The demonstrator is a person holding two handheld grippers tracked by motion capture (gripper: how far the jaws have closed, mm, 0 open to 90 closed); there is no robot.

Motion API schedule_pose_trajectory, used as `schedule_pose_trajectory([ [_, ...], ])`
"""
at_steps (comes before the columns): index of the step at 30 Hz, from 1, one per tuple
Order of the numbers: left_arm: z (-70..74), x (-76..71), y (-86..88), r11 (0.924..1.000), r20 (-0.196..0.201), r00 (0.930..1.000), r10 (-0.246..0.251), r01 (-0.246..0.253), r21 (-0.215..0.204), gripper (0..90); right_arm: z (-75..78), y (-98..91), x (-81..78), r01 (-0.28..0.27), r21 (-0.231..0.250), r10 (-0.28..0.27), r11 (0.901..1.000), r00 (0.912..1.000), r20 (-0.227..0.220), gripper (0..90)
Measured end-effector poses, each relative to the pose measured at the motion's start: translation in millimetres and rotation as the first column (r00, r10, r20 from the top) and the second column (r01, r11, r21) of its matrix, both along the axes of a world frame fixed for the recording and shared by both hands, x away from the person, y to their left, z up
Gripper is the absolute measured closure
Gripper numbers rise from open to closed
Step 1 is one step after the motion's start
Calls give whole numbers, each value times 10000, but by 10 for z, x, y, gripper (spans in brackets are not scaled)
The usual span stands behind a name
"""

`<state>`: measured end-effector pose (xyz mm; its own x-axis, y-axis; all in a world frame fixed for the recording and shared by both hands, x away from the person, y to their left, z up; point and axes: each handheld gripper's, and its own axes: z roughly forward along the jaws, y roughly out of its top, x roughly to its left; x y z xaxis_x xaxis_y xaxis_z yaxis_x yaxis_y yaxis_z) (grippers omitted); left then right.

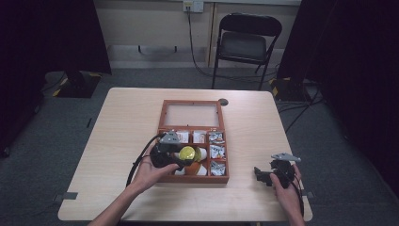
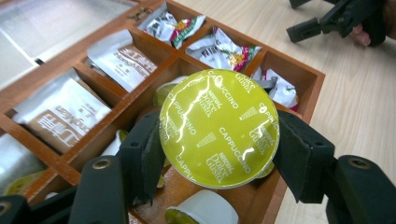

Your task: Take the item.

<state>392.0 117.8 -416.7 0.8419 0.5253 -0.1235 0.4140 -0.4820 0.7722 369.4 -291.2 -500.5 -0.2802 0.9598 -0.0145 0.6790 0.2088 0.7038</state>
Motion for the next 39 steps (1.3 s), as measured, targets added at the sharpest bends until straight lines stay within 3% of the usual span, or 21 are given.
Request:
schedule_pose_trajectory([
  [10, 127, 11, 154, 9988, 191, 9998, 103, -94, -479, 380, 0, 0, -2, 3, -9, -3, 10000, 10000, 5, 0],
  [39, 203, 112, 453, 9954, 344, 9973, 648, -622, -725, 381, 0, 1, -3, 5, -5, -5, 10000, 10000, 1, 0],
])
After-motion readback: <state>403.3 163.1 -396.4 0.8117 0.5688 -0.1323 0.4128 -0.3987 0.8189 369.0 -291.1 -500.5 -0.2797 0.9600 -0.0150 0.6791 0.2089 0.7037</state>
